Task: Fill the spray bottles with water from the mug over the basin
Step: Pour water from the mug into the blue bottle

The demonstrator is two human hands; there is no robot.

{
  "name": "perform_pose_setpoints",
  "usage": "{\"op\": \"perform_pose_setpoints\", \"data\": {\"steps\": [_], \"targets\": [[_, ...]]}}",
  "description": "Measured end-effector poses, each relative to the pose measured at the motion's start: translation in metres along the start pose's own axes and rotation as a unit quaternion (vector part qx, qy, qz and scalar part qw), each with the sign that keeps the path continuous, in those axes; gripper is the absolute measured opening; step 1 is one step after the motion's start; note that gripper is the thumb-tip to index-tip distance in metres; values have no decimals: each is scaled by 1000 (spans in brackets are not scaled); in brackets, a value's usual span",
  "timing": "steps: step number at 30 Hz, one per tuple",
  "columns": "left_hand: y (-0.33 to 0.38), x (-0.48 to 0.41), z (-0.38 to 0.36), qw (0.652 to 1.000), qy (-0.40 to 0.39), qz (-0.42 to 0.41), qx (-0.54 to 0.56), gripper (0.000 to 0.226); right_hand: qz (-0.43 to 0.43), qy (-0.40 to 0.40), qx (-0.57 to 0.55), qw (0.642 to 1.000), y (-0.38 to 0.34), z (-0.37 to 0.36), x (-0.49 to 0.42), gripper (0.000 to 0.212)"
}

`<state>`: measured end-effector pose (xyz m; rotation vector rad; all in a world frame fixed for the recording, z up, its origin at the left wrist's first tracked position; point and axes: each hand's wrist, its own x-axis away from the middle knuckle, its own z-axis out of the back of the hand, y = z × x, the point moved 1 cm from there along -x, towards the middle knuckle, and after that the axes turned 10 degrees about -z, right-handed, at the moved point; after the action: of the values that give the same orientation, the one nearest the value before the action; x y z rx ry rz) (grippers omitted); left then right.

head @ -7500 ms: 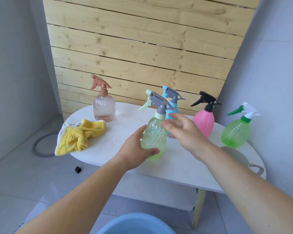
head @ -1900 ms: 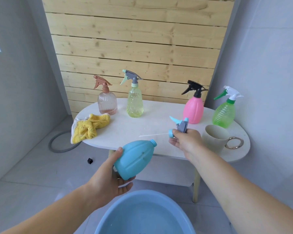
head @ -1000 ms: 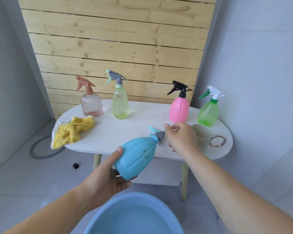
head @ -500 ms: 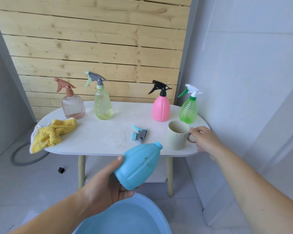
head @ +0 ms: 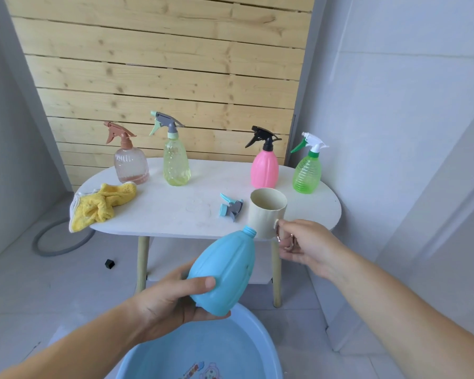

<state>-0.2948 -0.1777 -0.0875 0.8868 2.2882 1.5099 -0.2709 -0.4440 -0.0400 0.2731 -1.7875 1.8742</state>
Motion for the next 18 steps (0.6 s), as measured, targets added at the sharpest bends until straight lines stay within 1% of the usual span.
{"op": "perform_pose_setpoints", "data": {"steps": [3,5,7,9,10,12,13,16,18], "targets": [[-4,10,1,999,28,-13,-13,92,-20,-78,-41,996,10,-26,30,28],[-7,18,2,999,42,-19,-19,93,-18,-109,-37,993,20,-39,43,30],[-8,26,3,998,56,-10,-29,80,-6,-116,-14,993,28,-48,50,29],[-10,35,7,996,66,-3,-63,67,1,-117,4,993,37,-55,52,25],[-12,38,10,995,65,1,-77,68,1,-121,9,993,42,-58,52,23],[-18,46,15,994,52,17,-99,78,-5,-138,16,990,54,-65,49,21],[-22,49,17,993,43,29,-109,80,-12,-147,21,989,60,-68,46,21],[-42,55,30,989,40,69,-125,74,-48,-172,60,982,83,-77,31,21],[-59,58,43,984,52,83,-147,78,-65,-165,104,979,102,-79,16,23]]}}
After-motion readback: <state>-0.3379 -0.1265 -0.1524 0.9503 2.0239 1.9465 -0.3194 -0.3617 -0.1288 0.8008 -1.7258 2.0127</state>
